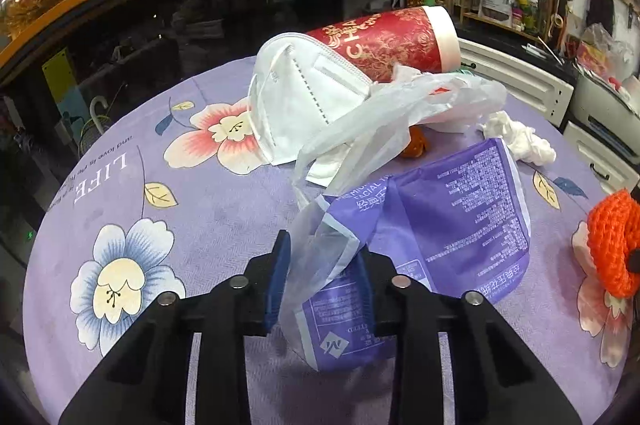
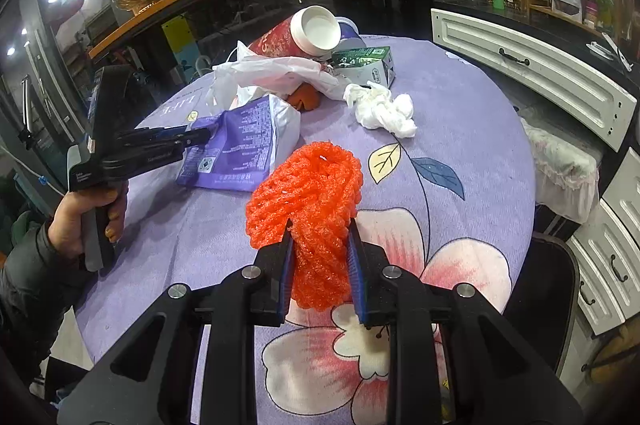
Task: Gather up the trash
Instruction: 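Grasp the purple wrapper with the left gripper while the right gripper holds the orange net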
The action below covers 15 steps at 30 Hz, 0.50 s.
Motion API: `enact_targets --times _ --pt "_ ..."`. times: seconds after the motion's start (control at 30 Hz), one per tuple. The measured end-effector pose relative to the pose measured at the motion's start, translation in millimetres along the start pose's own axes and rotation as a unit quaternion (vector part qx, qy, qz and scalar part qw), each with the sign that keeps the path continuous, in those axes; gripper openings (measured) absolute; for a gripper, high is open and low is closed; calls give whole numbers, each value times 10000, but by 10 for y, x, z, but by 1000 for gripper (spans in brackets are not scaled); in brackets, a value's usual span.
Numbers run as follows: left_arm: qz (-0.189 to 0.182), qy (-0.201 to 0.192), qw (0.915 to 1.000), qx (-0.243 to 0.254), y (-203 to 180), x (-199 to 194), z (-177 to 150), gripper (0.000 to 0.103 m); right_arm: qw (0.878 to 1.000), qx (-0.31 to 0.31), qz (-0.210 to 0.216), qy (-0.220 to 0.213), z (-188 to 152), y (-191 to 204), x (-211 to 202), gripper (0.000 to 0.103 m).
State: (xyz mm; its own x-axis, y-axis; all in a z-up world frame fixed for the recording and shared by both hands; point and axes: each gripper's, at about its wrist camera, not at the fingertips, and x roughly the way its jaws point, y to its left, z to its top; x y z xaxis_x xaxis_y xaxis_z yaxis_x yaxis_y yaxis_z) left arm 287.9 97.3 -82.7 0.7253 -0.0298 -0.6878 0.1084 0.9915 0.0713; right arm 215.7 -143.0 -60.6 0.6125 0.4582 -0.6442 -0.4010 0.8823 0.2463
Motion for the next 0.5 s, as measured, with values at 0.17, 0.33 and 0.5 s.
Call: enact_targets --times 0.17,0.33,0.5 --pt "-5 -81 9998 -192 49 -175 -65 19 9999 42 40 -98 -53 -29 -67 24" --pt "-21 -217 9994 -261 21 -440 -211 17 9998 63 17 -177 -113 -39 -144 24" --pt "-262 -307 9977 -547 -52 -694 -390 17 9996 72 -64 -271 -239 -89 -268 24"
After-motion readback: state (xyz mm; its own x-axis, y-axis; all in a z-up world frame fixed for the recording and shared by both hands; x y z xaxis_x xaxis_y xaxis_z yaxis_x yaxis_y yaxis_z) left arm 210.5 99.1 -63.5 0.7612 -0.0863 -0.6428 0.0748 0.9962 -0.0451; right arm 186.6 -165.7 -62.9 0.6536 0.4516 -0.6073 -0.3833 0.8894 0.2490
